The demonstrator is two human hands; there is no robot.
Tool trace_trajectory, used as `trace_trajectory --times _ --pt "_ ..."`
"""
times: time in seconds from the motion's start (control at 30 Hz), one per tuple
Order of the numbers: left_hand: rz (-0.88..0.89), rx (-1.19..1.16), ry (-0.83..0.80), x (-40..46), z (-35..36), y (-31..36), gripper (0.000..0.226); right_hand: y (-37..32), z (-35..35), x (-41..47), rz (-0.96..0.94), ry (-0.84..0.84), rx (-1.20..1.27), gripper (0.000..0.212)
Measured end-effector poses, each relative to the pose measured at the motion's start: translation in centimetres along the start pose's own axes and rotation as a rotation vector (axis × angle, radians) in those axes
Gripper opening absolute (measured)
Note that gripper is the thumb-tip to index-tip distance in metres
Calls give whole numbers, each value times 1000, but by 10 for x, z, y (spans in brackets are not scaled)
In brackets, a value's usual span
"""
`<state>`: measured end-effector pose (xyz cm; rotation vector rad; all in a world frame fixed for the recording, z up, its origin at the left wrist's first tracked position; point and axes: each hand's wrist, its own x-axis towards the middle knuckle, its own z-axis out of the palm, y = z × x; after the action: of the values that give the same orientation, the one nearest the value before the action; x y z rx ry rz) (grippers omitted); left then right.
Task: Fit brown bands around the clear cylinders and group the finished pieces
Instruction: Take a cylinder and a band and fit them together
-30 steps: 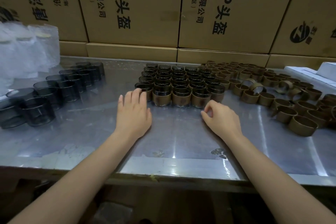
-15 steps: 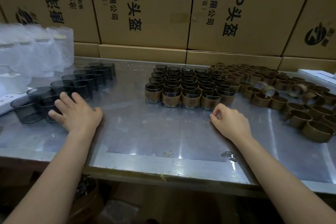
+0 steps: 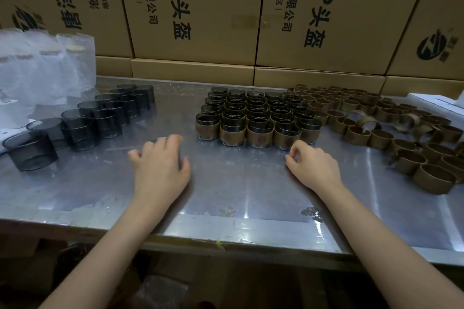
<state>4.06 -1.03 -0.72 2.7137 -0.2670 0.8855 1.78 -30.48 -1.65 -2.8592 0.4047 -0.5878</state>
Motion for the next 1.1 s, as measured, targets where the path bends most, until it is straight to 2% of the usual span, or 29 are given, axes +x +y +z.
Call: trace_trajectory --times 0.2,0.3,0.4,0.47,0.53,0.7,0.8,0.93,1.0,1.1 --pt "344 -418 -79 -10 6 62 23 -2 -4 -3 -23 -40 8 16" --pt "399 -621 -154 -6 15 93 16 -4 -7 -5 -77 -57 66 31" --pt "269 -958 -267 2 23 122 12 -4 -11 -9 -116 -51 181 46" --pt "53 -1269 -326 8 26 132 13 -5 -13 -11 -140 -19 251 51" --pt "-117 -1400 -342 12 32 133 14 -7 -14 -13 -197 24 261 57" --pt "-179 -1487 -372 14 38 128 15 -9 -14 -16 -305 56 221 56" --pt "-259 -1525 -401 16 38 128 15 -12 -13 -17 -318 142 234 53" --pt "-177 -1271 -295 15 42 129 14 -13 -17 -19 -288 275 416 53" --pt "-143 -1127 -271 16 45 128 17 -13 -18 -19 -261 267 434 57" --pt "-110 -1015 -341 17 50 129 21 -15 -17 -19 -284 194 370 58"
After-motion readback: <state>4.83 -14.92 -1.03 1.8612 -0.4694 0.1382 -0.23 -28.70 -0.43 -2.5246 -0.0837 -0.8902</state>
